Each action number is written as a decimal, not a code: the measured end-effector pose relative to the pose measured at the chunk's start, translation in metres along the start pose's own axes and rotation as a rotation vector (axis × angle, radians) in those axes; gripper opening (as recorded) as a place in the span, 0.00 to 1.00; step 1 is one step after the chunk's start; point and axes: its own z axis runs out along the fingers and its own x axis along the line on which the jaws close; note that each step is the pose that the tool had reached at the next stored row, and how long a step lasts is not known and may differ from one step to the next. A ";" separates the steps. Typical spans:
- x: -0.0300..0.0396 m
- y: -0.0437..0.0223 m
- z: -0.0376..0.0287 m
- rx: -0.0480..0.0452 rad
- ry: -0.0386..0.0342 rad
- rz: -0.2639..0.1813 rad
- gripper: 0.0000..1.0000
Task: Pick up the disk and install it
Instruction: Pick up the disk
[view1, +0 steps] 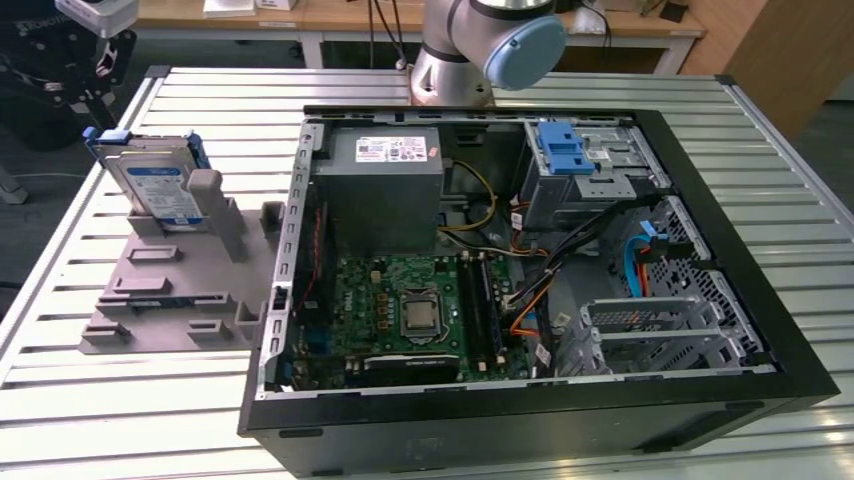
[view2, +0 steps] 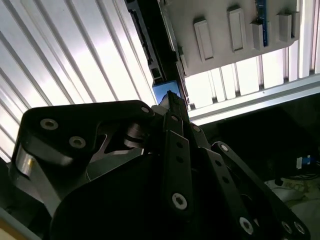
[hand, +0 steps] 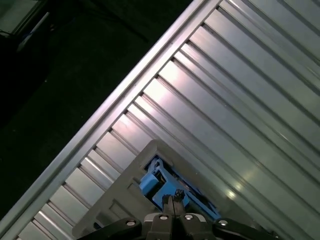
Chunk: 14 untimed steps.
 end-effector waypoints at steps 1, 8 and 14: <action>0.0000 0.0000 0.0000 0.0002 0.0000 -0.009 0.11; 0.0000 0.0000 0.0001 0.0033 -0.0015 -0.081 0.11; 0.0000 0.0000 0.0001 0.0072 -0.0040 -0.145 0.11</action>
